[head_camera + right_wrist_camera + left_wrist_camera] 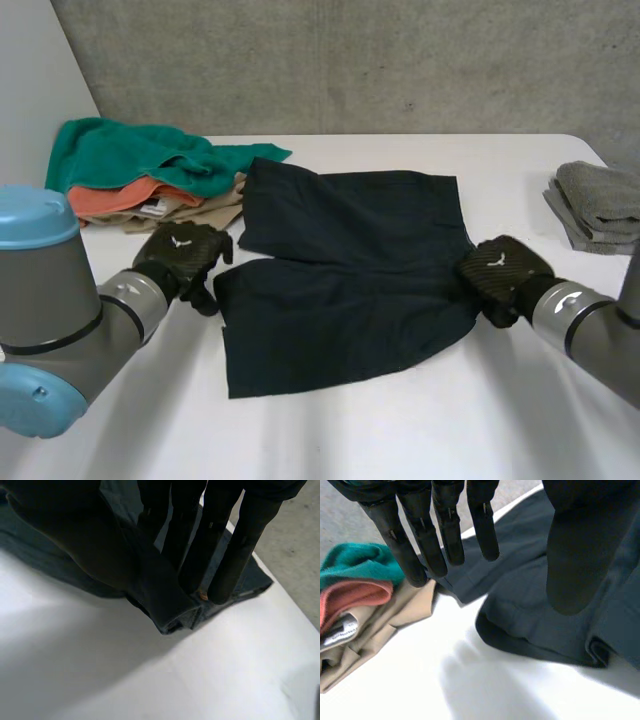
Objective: Fold the laundry.
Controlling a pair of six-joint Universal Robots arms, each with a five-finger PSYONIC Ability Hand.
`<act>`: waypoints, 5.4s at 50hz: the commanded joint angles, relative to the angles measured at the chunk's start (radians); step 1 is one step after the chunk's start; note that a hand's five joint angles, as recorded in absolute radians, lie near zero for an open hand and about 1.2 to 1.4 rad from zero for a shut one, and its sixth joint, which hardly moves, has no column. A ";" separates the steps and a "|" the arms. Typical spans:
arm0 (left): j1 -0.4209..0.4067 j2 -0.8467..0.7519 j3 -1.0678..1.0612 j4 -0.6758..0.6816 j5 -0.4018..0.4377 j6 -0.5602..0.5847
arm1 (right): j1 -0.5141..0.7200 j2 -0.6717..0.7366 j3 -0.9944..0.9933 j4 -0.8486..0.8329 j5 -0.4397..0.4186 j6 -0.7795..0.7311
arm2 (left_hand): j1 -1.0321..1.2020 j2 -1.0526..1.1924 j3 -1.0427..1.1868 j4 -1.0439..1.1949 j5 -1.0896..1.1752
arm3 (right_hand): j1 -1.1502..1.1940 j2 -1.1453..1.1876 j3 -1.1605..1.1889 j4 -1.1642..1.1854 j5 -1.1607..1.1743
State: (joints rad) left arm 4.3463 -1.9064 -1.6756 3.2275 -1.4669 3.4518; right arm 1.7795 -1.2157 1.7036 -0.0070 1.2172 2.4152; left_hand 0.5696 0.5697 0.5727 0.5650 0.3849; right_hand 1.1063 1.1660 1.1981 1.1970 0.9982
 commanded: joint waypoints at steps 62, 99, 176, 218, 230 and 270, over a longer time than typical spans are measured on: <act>-0.198 -0.091 -0.164 0.229 -0.151 0.187 | 0.018 -0.030 0.096 -0.030 0.042 -0.001 | 0.827 0.827 0.824 0.831 0.837 | 0.290 0.230 0.198 0.199 0.223; -0.192 0.163 -0.245 0.163 -0.147 0.185 | 0.018 -0.174 0.116 0.105 0.050 -0.044 | 0.827 0.827 0.824 0.831 0.837 | 0.290 0.230 0.198 0.199 0.223; -0.197 -0.307 0.327 0.275 -0.139 0.257 | 0.020 0.231 -0.162 -0.108 0.117 0.245 | -0.395 -0.395 -0.398 -0.391 -0.385 | -0.087 -0.147 -0.179 -0.178 -0.153; -0.192 -0.048 0.200 0.265 -0.153 0.093 | 0.367 -0.031 -0.032 -0.338 -0.099 -0.123 | -0.395 -0.395 -0.398 -0.391 -0.385 | -0.932 -0.991 -1.024 -1.022 -0.998; -0.309 -0.138 0.428 0.157 -0.187 -0.052 | 0.123 -0.075 -0.217 -0.090 -0.097 0.541 | -0.388 -0.389 -0.391 -0.384 -0.378 | -0.932 -0.991 -1.024 -1.022 -0.998; -0.290 -0.151 0.652 -0.198 0.100 -0.129 | 0.176 -0.111 0.022 -0.232 0.127 0.182 | -0.359 -0.359 -0.362 -0.354 -0.349 | -0.932 -0.991 -1.024 -1.022 -0.998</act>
State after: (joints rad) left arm 4.0175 -2.1048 -1.0340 3.0256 -1.5365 3.3605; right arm 1.9170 -1.1766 1.4786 -0.0737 1.3158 2.5940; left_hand 0.1857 0.2071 0.2017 0.2028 0.0495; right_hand 0.2009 0.1853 0.2119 0.2136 0.0479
